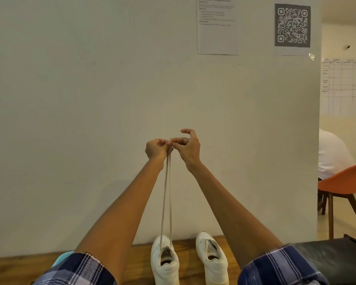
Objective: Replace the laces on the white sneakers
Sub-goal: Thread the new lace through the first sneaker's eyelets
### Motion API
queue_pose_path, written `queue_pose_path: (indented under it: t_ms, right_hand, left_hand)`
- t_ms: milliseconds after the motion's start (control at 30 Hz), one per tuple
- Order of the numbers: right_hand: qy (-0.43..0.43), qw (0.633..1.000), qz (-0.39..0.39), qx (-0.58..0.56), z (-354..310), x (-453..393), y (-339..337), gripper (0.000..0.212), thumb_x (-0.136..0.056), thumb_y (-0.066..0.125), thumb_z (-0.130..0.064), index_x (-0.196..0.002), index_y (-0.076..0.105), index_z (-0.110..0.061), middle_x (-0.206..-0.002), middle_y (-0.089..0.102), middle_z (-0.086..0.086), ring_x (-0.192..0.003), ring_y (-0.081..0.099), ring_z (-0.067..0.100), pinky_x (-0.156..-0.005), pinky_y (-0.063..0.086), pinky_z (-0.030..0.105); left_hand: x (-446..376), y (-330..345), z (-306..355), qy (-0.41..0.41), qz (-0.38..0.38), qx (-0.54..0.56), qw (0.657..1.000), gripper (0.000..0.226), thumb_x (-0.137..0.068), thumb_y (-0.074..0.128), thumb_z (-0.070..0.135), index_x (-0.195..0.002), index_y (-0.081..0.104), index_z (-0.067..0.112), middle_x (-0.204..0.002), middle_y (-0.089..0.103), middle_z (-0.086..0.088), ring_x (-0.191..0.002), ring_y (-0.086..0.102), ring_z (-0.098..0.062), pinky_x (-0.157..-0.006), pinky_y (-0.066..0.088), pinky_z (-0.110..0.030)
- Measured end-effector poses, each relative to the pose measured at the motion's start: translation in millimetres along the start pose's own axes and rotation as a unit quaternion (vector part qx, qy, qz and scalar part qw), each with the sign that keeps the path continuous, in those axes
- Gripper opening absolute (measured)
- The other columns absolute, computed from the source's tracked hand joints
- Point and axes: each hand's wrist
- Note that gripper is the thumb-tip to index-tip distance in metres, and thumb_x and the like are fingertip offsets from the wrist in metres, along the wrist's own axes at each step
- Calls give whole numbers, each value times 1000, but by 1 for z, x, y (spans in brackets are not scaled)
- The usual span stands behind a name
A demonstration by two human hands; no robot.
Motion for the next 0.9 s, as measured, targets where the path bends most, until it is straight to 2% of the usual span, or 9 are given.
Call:
queue_pose_path:
  t_ms: [100, 167, 267, 400, 533, 733, 833, 900]
  right_hand:
    - [28, 1000, 5, 9, 7, 4, 0, 33, -82, 68, -3, -111, 53, -6, -81, 67, 2, -76, 64, 15, -75, 54, 23]
    - [50, 998, -12, 20, 14, 8, 1, 20, -83, 67, -8, -101, 61, -2, -80, 67, 6, -76, 65, 19, -73, 57, 30]
    - [73, 996, -45, 17, 19, 13, 1, 18, -84, 68, -10, -96, 63, 1, -84, 67, 13, -71, 65, 17, -60, 54, 21]
    - [74, 994, -78, 10, 19, 14, 3, 16, -85, 67, -8, -96, 63, 4, -86, 68, 17, -66, 64, 15, -55, 53, 15]
    - [68, 997, -39, -5, 21, 12, 6, 12, -86, 67, -8, -86, 68, 4, -82, 69, 24, -64, 65, 24, -62, 58, 26]
    - [89, 994, -34, -57, 26, 11, 9, 12, -86, 66, -5, -90, 69, 6, -84, 70, 22, -67, 67, 24, -67, 59, 25]
    - [94, 992, -36, -70, 26, 10, 9, 11, -87, 65, -4, -89, 68, 6, -81, 69, 19, -68, 67, 24, -69, 59, 26]
    - [97, 992, -38, -73, 26, 10, 8, 11, -86, 66, -3, -89, 68, 7, -77, 68, 16, -65, 66, 21, -67, 58, 24]
  left_hand:
    - [0, 3, -2, 24, 17, -13, 999, 5, -85, 66, 1, -90, 65, 1, -85, 66, -14, -69, 64, -20, -62, 55, -21]
    - [1, 4, -2, 40, 33, -8, 999, 20, -84, 66, -1, -102, 60, 4, -87, 66, -13, -68, 63, -18, -63, 53, -19]
    - [3, 6, -1, 60, 53, -15, 997, 35, -82, 69, 1, -113, 54, 5, -92, 65, -11, -75, 64, -19, -68, 52, -22]
    - [3, 7, -3, 65, 75, -31, 995, 31, -80, 73, 6, -108, 59, 6, -104, 68, -13, -88, 68, -26, -74, 55, -28]
    - [1, 7, -5, 76, 55, -47, 994, 27, -80, 73, 7, -104, 61, 6, -103, 68, -13, -86, 67, -22, -70, 52, -21]
    - [-1, 7, -8, 81, 41, -55, 994, 24, -81, 72, 9, -103, 62, 7, -106, 68, -12, -93, 67, -26, -75, 53, -25]
    - [-3, 6, -9, 84, 25, -65, 994, 25, -83, 70, 11, -107, 63, 7, -103, 66, -7, -90, 65, -21, -75, 52, -23]
    - [-6, 4, -10, 62, 7, -24, 998, 20, -89, 64, 12, -108, 62, 7, -101, 65, -5, -89, 62, -18, -74, 53, -24]
Point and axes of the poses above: each hand's wrist, its own x-axis away from the middle knuckle, its own y-axis out of the palm, z = x × y
